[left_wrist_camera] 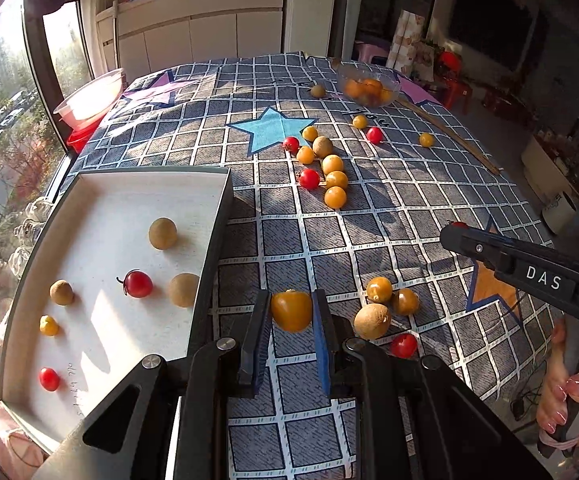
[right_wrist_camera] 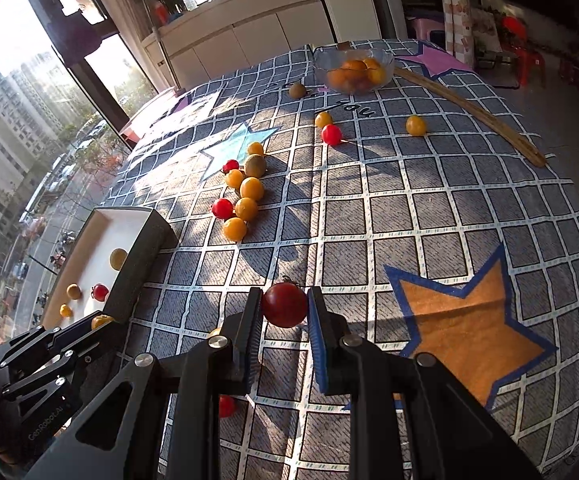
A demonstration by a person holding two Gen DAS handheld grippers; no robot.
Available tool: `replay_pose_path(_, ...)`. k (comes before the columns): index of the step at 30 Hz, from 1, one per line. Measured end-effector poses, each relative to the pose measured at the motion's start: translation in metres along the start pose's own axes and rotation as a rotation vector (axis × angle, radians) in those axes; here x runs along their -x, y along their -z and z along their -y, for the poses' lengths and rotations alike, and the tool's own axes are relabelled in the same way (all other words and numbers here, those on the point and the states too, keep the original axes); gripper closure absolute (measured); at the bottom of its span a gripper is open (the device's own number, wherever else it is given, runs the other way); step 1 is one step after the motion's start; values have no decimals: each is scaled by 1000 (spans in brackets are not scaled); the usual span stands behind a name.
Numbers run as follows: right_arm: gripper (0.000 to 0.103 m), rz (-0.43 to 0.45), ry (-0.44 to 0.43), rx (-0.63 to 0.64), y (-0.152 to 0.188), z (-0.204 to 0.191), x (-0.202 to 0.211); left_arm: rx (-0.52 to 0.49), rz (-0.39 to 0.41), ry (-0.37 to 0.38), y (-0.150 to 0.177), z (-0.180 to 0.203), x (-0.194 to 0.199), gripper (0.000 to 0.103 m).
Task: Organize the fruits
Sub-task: 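Carry both tomatoes into the white tray and open both tools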
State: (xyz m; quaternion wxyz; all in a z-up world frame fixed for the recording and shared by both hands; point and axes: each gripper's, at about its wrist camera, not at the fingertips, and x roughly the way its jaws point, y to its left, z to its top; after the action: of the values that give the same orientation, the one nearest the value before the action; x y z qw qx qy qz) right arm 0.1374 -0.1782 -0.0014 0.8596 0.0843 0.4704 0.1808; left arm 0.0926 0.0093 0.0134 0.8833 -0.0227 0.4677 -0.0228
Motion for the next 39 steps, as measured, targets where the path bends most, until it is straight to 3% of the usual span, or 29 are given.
replay_pose_path(11, 79, -31, -22, 60, 18, -50, 2, 83, 19, -40, 31, -54, 23, 82)
replay_pose_path(24, 79, -99, -107, 184, 29, -141, -25, 198, 0, -122, 64, -128, 26, 82)
replay_pose_path(39, 79, -221, -141, 311, 32, -216, -79, 235, -57, -157, 77, -156, 8, 82)
